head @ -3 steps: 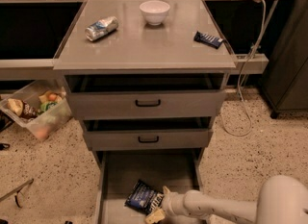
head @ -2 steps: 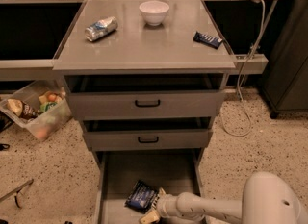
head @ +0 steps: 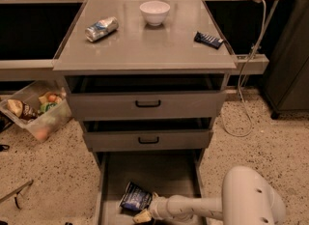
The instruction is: Pick blue chip bag from bottom drawer and place on counter
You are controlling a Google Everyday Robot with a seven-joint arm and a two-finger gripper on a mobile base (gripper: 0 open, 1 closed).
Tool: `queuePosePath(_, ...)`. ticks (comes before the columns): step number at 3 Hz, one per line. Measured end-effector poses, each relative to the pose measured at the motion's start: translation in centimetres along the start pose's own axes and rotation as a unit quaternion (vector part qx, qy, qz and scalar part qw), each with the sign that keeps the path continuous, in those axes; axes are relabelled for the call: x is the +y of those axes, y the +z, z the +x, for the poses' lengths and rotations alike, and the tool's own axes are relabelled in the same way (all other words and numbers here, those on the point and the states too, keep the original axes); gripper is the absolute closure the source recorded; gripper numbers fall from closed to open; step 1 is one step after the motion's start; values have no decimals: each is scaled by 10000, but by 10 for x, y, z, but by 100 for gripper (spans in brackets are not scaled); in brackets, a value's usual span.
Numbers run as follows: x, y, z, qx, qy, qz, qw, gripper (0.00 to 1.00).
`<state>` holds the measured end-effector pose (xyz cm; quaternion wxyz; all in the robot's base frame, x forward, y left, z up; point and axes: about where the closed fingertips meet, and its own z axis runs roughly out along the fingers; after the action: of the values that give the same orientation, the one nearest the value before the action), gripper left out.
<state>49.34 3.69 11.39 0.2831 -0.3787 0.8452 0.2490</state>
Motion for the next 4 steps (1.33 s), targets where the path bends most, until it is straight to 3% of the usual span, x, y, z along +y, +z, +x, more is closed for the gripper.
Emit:
queuePosePath(3, 2, 0, -3, 8, -13, -16, 10000, 87)
queuePosePath(4, 7, -38, -25, -145, -66, -69, 9998, 100)
